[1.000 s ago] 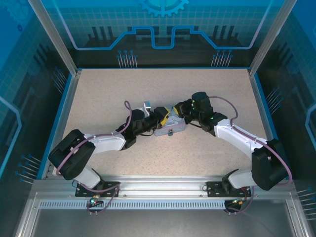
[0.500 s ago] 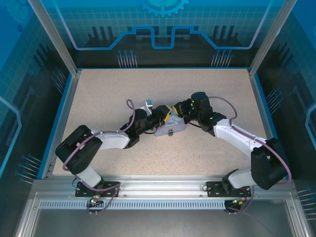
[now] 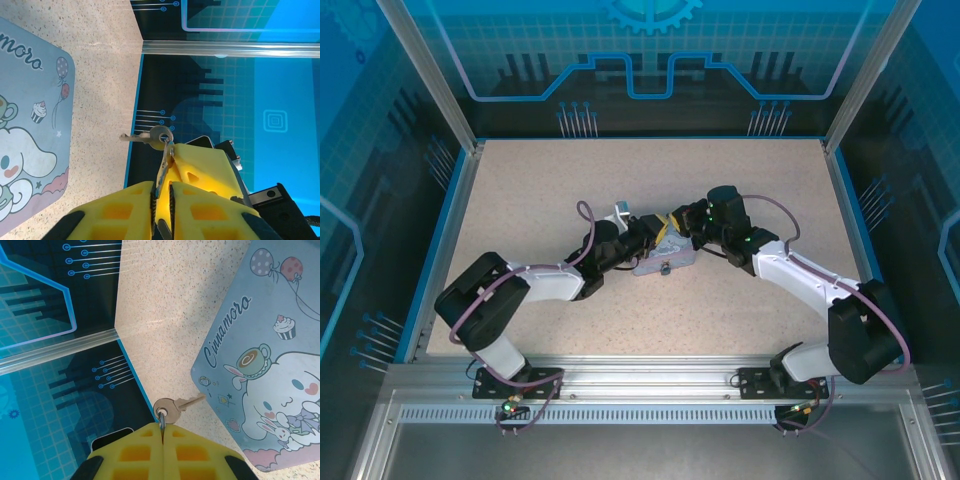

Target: Unlock the padlock with the key

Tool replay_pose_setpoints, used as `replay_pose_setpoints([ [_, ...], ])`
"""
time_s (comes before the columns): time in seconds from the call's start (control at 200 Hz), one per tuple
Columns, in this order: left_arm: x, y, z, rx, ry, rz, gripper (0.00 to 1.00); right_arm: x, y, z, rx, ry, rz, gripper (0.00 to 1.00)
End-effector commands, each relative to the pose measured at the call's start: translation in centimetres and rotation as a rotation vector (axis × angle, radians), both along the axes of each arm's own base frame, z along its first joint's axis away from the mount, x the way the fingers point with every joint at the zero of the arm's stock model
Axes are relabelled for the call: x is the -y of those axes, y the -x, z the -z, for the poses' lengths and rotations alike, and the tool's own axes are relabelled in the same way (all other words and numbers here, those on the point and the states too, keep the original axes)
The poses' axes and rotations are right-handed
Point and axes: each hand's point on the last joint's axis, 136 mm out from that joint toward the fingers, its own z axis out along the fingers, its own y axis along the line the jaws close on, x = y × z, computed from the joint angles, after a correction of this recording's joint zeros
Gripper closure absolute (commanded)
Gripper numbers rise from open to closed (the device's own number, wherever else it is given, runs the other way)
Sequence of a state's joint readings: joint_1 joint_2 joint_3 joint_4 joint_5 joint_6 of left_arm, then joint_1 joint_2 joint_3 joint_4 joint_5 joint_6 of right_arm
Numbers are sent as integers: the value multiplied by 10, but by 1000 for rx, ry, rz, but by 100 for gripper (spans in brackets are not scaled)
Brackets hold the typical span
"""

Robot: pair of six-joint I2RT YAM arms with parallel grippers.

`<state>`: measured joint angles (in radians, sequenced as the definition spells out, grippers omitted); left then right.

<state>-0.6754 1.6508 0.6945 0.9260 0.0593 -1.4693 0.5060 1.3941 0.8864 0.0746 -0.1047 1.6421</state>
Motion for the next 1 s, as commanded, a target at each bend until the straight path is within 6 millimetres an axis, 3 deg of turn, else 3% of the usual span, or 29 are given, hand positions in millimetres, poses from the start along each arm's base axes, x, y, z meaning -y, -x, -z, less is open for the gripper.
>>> replay_pose_setpoints([
  [0.0,5,-6,-21,53,49,-11,87,-4,1,3,-4,0,-4,100],
  [0.16,6,-6,-21,52,47,-11,100,-4,2,3,-7,0,-5,100],
  [0.29,6,-5,-18,49,37,-4,100,-2,2,0,2,5,-4,100],
  [0.36,6,-4,-17,49,27,8,100,3,2,-4,19,16,-6,74],
  [0.4,7,-2,-16,49,22,20,100,11,7,5,6,45,-5,58],
  [0.445,6,0,-14,43,7,34,100,19,9,3,14,72,-1,48],
  [0.49,4,2,-12,40,-6,55,100,28,10,-2,37,101,-3,44],
  [0.665,4,7,-16,56,-59,212,100,61,11,-20,144,226,-51,36],
  [0.72,4,9,-21,78,-73,259,100,67,11,-18,171,266,-106,36],
  [0.76,4,11,-25,96,-88,302,100,67,5,-33,240,276,-143,36],
  [0.99,11,26,-43,184,-241,538,100,55,-4,-57,532,247,-404,40],
])
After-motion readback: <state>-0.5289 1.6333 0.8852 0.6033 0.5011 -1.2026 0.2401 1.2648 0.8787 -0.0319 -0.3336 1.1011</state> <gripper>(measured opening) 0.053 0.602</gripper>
